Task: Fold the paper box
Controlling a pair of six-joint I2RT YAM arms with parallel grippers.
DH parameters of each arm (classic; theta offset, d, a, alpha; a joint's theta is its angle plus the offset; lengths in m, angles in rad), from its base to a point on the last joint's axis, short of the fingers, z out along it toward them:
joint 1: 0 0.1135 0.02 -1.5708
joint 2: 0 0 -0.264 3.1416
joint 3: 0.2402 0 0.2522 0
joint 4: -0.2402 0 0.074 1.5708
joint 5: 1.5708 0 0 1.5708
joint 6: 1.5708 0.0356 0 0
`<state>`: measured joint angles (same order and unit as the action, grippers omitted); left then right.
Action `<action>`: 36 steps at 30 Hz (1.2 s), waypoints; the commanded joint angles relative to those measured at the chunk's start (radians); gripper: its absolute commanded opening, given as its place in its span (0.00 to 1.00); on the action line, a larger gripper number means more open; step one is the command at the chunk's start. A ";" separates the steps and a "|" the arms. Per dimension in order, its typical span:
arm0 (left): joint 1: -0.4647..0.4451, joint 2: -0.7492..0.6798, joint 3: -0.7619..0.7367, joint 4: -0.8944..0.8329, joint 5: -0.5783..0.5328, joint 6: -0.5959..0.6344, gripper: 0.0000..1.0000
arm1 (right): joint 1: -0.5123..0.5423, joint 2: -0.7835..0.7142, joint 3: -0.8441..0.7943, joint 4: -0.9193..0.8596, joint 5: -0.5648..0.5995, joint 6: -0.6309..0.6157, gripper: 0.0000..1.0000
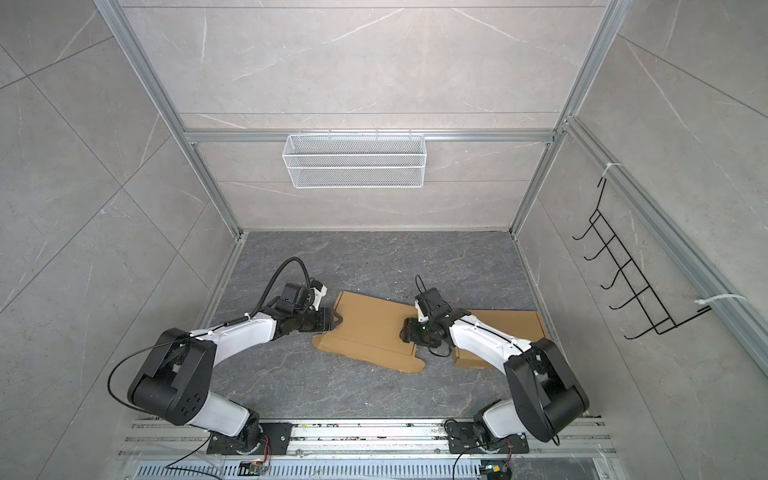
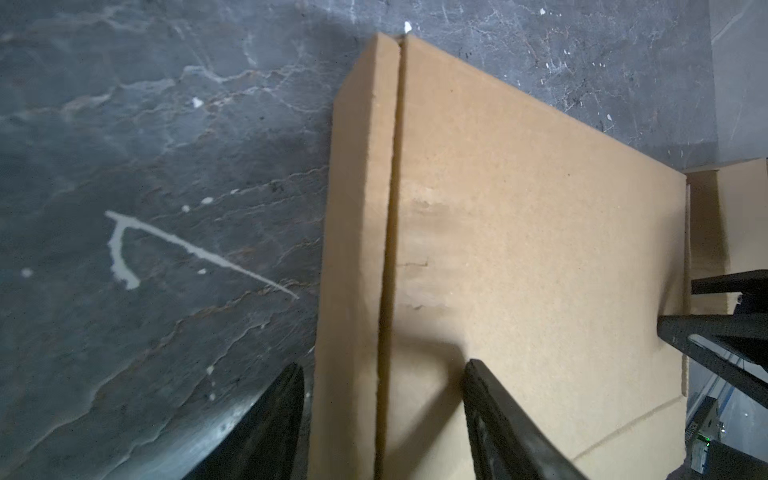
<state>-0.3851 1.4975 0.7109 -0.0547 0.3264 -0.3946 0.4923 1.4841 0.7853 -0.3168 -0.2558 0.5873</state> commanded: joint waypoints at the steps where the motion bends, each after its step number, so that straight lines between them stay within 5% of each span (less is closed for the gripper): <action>1: 0.037 -0.083 -0.045 0.031 0.012 -0.042 0.63 | 0.000 0.066 0.067 0.052 -0.044 -0.037 0.64; 7: 0.094 -0.203 -0.062 0.019 -0.094 -0.044 0.65 | -0.017 0.077 0.180 -0.068 0.027 -0.159 0.70; 12: 0.104 -0.327 -0.067 -0.013 -0.249 -0.016 0.76 | -0.023 -0.110 0.171 -0.202 0.220 -0.226 0.99; 15: 0.127 -0.377 -0.084 -0.011 -0.318 -0.028 0.99 | -0.024 -0.240 0.099 -0.189 0.455 -0.150 0.99; 17: 0.173 -0.372 -0.101 0.036 -0.265 -0.068 1.00 | -0.039 -0.278 0.049 -0.177 0.599 0.012 0.99; 19: 0.213 -0.324 -0.115 0.127 -0.134 -0.087 0.99 | -0.100 -0.265 0.027 -0.062 0.411 -0.017 0.95; 22: 0.227 -0.193 -0.050 0.143 0.030 -0.068 0.84 | -0.166 -0.202 0.051 0.030 0.117 -0.005 0.74; 24: 0.227 -0.123 -0.016 0.132 0.105 -0.057 0.78 | -0.170 -0.175 0.044 0.080 -0.002 -0.007 0.69; 31: 0.228 -0.026 -0.025 0.142 0.135 -0.027 0.76 | -0.190 -0.133 -0.096 0.241 -0.288 0.004 0.76; 36: 0.228 0.025 -0.031 0.207 0.175 -0.048 0.73 | -0.193 -0.102 -0.126 0.291 -0.347 0.010 0.84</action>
<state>-0.1574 1.5032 0.6628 0.0769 0.4370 -0.4458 0.3061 1.3705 0.6697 -0.0982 -0.5087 0.5907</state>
